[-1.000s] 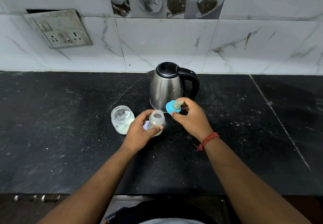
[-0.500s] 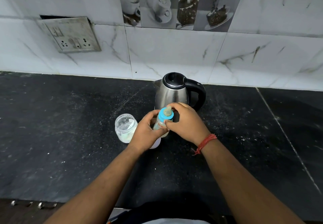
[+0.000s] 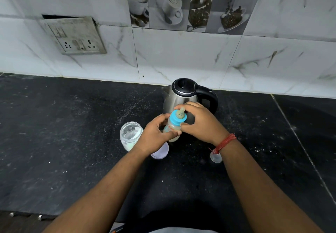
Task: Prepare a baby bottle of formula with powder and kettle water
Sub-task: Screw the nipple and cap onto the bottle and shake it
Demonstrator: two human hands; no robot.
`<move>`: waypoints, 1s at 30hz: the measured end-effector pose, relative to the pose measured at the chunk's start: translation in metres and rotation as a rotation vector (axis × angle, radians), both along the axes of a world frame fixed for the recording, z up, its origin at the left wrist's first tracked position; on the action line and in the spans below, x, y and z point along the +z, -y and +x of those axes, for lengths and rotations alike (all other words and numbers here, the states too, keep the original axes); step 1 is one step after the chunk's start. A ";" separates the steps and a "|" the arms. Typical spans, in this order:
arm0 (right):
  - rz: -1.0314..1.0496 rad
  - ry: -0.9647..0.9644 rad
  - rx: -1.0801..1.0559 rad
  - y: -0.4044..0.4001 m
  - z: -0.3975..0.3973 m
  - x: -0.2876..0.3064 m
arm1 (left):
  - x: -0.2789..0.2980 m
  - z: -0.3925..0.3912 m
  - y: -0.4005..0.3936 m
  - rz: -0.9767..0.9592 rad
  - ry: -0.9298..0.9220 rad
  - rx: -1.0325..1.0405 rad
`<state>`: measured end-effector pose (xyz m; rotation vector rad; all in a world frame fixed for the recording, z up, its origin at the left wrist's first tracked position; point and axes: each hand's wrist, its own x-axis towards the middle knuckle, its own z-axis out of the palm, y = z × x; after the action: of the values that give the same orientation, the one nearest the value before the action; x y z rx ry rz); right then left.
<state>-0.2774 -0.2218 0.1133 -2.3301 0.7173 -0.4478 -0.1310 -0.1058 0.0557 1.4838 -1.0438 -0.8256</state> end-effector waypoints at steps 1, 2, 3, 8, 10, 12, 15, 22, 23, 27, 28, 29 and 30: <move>0.009 0.006 0.011 0.002 0.000 0.002 | 0.001 0.000 0.001 -0.003 0.002 -0.006; 0.020 0.010 0.019 0.003 0.000 0.004 | 0.002 0.000 0.003 -0.006 -0.001 -0.011; 0.032 0.014 0.019 0.003 0.000 0.006 | 0.003 0.000 0.004 -0.008 -0.007 -0.014; 0.060 0.078 -0.018 -0.001 0.001 0.009 | 0.003 0.001 0.008 -0.016 -0.068 -0.011; 0.041 0.103 -0.019 -0.003 0.000 0.008 | 0.003 0.002 0.009 -0.022 -0.075 -0.014; 0.018 0.110 -0.004 -0.003 -0.001 0.006 | 0.004 0.003 0.009 -0.032 -0.056 -0.014; 0.014 0.110 -0.025 -0.002 0.001 0.003 | 0.006 0.006 0.008 -0.043 -0.031 -0.008; -0.109 0.111 -0.224 -0.006 0.000 -0.003 | 0.001 0.006 0.010 -0.037 -0.067 0.005; -0.103 0.128 -0.237 -0.006 -0.002 -0.003 | 0.001 0.007 0.010 -0.037 -0.071 0.010; 0.070 0.230 -0.148 -0.004 -0.006 -0.004 | 0.003 0.009 0.010 -0.035 -0.060 0.012; 0.142 0.234 -0.095 -0.003 -0.007 -0.005 | 0.004 0.008 0.009 -0.035 -0.054 0.007; 0.211 0.233 -0.050 -0.002 -0.008 -0.006 | 0.005 0.007 0.009 -0.035 -0.049 -0.001; 0.263 0.233 -0.022 -0.002 -0.008 -0.006 | 0.005 0.007 0.009 -0.035 -0.047 -0.007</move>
<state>-0.2851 -0.2200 0.1071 -1.9879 0.6470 -0.5869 -0.1244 -0.1146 0.0611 1.4254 -1.0248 -0.8392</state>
